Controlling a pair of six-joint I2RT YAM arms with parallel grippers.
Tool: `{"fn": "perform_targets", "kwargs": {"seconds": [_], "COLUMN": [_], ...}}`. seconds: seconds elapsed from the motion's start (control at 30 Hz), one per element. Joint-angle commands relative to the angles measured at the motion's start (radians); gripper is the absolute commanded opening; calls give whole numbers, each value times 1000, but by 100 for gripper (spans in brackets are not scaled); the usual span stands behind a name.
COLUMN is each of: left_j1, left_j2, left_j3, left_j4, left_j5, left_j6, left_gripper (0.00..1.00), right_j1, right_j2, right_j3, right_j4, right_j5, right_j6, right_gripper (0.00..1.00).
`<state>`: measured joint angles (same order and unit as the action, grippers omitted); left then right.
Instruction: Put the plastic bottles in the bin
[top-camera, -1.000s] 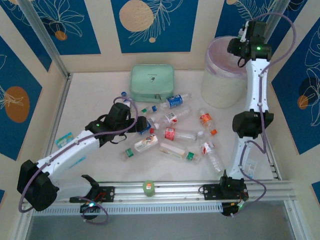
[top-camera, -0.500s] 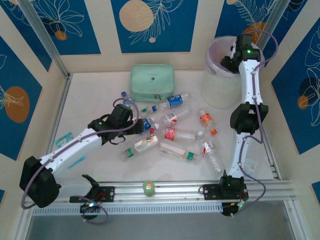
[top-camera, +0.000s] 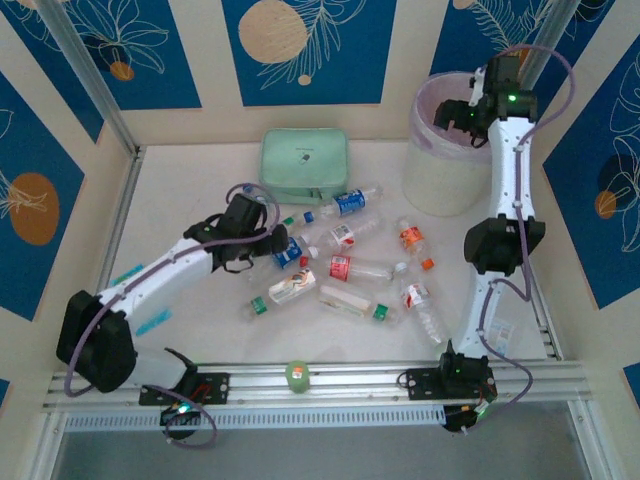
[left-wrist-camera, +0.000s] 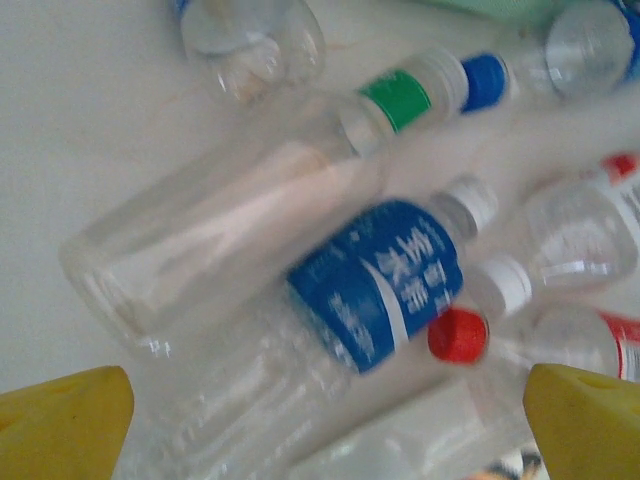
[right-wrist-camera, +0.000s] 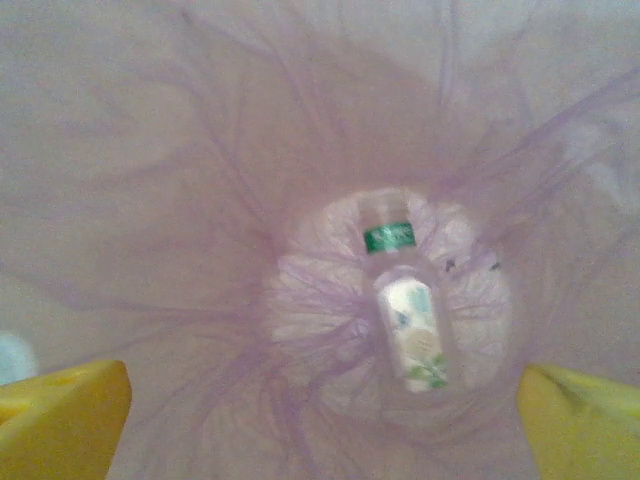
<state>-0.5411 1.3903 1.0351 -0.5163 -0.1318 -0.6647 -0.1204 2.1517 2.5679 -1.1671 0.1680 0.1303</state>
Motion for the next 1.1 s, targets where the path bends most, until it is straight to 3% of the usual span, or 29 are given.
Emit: {"fn": "perform_targets", "kwargs": {"seconds": [0.0, 0.1, 0.3, 0.37, 0.47, 0.53, 0.67, 0.87, 1.07], "left_j1": [63, 110, 170, 181, 198, 204, 210, 218, 224], "left_j2": [88, 185, 344, 389, 462, 506, 545, 565, 521], "left_j3": [66, 120, 194, 218, 270, 296, 309, 310, 286], "left_j4": [75, 103, 193, 217, 221, 224, 228, 227, 216], "left_j5": [43, 53, 61, 67, 103, 126, 122, 124, 97], "left_j6": [-44, -65, -95, -92, -85, -79, -78, -88, -73], "left_gripper": [100, 96, 82, 82, 80, 79, 71, 52, 44], "right_j1": [0, 10, 47, 38, -21, -23, -11, -7, 13], "right_j2": [-168, -276, -589, -698, -871, -952, -1024, -1112, -1153], "right_j3": [-16, -118, -496, -632, -881, -1002, -1087, -1184, -1270], "right_j4": [1, 26, 166, 224, 408, 485, 423, 347, 334], "right_j5": [-40, -36, -104, -223, -588, -689, -766, -831, -876], "right_j6": [11, 28, 64, 97, 220, 271, 259, 238, 216], "right_gripper": [99, 99, 99, 99, 99, 99, 100, 87, 77]}}
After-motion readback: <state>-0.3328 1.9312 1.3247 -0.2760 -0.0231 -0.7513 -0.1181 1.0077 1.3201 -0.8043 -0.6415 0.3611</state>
